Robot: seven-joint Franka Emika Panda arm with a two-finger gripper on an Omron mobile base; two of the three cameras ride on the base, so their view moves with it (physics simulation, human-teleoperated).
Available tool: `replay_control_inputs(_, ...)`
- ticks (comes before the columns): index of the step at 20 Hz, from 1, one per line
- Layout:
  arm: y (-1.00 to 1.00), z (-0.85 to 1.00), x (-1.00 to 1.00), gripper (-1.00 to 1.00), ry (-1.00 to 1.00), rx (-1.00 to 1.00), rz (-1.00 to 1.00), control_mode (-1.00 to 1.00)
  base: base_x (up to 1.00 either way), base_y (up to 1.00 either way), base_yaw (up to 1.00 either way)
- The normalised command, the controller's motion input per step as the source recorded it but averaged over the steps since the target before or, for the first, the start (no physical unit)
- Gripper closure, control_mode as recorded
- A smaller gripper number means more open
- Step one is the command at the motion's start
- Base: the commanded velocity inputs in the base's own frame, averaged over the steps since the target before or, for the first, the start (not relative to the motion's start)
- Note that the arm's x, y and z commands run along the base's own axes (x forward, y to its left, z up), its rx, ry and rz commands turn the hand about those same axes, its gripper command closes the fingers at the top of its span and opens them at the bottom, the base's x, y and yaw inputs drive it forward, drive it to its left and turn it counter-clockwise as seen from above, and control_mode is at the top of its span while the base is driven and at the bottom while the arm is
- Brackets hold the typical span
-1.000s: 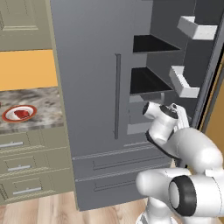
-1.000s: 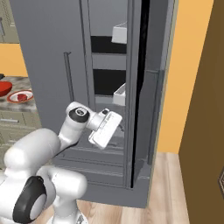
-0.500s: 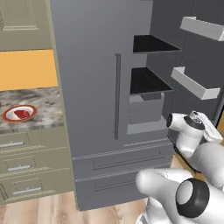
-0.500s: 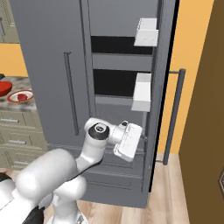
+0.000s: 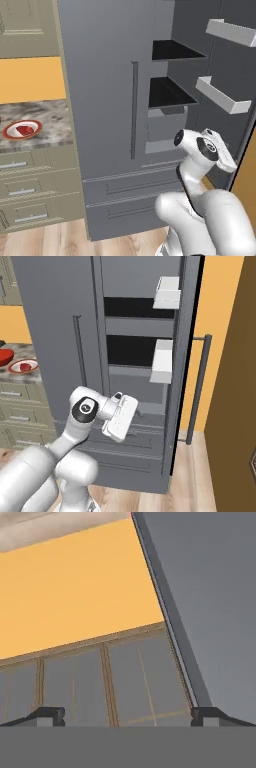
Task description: Place one of the steaks on the plate and the other in the bowl. Then place the bowl in the fridge.
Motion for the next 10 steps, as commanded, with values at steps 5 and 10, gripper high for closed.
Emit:
replay_control_inputs(5, 0.36, -0.17, 0.29, -1.0, -0.47, 0.68, -0.46, -1.0, 0.0, 0.0, 0.0)
replay_control_inputs(10, 0.26, 0.0, 0.32, -1.0, -0.56, 0.5, -0.59, -1.0, 0.0, 0.0, 0.0)
